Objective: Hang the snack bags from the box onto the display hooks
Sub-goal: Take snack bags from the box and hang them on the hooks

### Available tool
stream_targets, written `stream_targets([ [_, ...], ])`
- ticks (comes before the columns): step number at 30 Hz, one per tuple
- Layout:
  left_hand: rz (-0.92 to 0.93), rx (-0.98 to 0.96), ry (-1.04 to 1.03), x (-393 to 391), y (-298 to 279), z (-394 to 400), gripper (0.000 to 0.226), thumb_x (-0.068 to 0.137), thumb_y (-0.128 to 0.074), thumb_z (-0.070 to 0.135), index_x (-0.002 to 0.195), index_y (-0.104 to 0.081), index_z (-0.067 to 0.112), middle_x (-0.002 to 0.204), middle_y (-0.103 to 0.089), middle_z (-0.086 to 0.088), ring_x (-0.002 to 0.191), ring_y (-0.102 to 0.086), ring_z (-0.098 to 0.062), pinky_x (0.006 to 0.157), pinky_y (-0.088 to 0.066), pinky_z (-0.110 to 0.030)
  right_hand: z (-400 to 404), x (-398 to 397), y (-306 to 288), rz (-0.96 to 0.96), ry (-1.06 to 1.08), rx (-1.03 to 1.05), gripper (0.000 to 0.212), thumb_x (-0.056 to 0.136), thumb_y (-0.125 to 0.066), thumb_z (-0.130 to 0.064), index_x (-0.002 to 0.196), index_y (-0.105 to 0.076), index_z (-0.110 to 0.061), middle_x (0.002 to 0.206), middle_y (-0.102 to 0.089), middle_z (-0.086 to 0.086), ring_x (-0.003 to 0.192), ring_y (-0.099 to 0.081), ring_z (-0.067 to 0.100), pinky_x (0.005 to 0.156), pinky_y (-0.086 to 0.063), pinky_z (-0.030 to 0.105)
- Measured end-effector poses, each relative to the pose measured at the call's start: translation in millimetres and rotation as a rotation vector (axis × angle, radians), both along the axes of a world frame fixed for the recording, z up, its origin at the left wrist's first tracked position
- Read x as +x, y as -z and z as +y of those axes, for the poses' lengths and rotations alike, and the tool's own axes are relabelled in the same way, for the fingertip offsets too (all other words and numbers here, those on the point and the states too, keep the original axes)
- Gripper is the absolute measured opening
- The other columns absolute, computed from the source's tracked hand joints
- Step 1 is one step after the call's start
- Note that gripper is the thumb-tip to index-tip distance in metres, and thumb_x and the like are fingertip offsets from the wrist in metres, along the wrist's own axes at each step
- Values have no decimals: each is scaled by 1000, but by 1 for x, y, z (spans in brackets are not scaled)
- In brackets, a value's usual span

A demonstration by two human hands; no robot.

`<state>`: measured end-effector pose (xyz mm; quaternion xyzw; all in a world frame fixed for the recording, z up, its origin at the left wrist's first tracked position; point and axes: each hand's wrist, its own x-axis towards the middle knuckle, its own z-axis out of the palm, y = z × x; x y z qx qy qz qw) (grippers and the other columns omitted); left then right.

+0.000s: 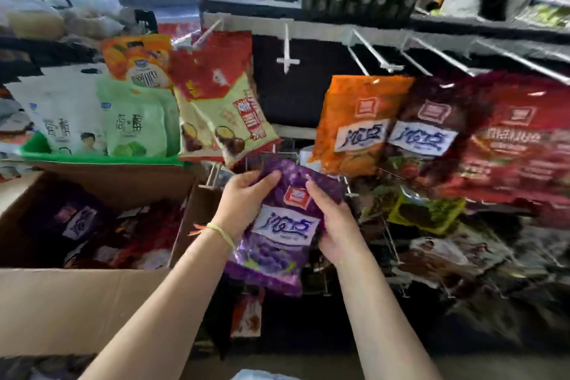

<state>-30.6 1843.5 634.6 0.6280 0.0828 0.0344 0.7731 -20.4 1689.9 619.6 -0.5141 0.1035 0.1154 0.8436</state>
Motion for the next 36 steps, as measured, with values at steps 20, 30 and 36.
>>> stream_targets([
  [20, -236, 331, -12, 74, -83, -198, 32, 85, -70, 47, 94, -72, 16, 95, -77, -6, 94, -72, -30, 87, -56, -55, -189, 94, -130, -376, 407, -298, 14, 78, -83, -23, 73, -71, -20, 77, -74, -2, 79, -74, 21, 81, -61, 43],
  [30, -213, 520, -123, 83, -69, -206, 25, 89, -69, 44, 89, -71, 19, 86, -75, 1, 85, -71, -21, 82, -57, -49, -193, 102, -122, -438, 458, -484, 19, 81, -81, -24, 69, -66, -22, 71, -70, -5, 68, -69, 14, 65, -57, 29],
  [36, -478, 962, -571, 75, -63, -198, 24, 89, -65, 36, 88, -64, 12, 86, -61, 1, 84, -56, -20, 73, -44, -31, -192, 92, -107, -872, 900, -994, 40, 84, -73, -19, 116, -55, -5, 109, -60, 8, 97, -60, 18, 82, -48, 22],
])
